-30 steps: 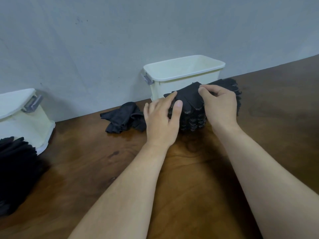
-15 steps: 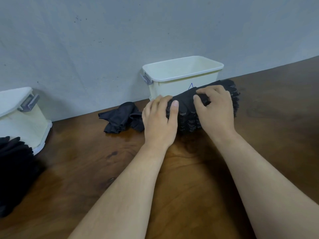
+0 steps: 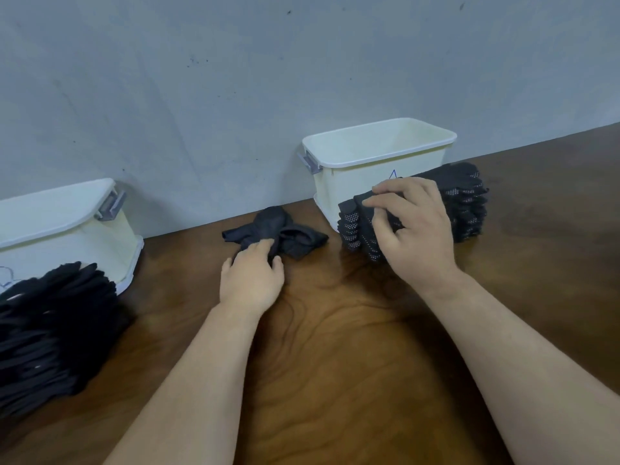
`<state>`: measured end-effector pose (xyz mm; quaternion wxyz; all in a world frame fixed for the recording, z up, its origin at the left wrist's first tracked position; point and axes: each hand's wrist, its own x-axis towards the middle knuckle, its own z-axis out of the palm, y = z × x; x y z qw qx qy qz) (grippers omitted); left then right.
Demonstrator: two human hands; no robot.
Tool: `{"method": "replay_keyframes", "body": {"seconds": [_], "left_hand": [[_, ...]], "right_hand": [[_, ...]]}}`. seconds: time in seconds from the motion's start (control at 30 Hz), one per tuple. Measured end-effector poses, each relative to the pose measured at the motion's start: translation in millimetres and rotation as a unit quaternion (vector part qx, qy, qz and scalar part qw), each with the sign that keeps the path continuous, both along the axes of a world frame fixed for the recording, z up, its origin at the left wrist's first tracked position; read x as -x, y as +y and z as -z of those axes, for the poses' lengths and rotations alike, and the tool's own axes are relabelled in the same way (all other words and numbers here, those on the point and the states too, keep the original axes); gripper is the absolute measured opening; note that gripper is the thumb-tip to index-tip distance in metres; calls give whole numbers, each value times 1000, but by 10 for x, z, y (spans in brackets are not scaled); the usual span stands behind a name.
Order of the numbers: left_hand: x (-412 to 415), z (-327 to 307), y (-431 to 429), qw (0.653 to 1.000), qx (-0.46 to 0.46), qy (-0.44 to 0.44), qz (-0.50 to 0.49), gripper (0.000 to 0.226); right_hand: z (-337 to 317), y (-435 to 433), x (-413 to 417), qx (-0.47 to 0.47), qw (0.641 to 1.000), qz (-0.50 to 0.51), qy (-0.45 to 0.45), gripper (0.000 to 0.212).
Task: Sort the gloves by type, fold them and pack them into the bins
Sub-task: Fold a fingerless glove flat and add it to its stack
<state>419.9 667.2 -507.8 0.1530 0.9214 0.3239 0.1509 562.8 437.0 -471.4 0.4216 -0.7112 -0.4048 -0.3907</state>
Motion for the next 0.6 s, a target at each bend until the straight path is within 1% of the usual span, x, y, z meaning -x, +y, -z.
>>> {"method": "replay_keyframes", "body": {"seconds": [0.1,0.2,0.3,0.37,0.43,0.53,0.57,0.6], "left_hand": [[287,-41,-63,999,-45,23,3,46],[666,-41,-133,995,-82,58,1,51],[1046,-48,-255,988,-131,82,8,59],[1253,-77,-355,986,-148,78,18,64],[1417,-120,-418,988,-144,47,36,62],[1554,-230,-351,991,-123,-41,43,47],[1565,-258,-295,989,-134,-50,36,45],[1565,-279,-237,988,-145,-37,30,46]], "right_hand": [[5,31,64,19,1000,-23,0,21],[18,105,270,56,996,-73,1,21],[43,238,537,146,977,-156,10,21],[84,347,662,213,959,-187,10,23],[161,456,730,262,949,-174,12,27],[289,606,736,303,947,-101,40,34],[318,660,717,315,945,-76,56,35],[333,721,702,327,941,-53,73,36]]}}
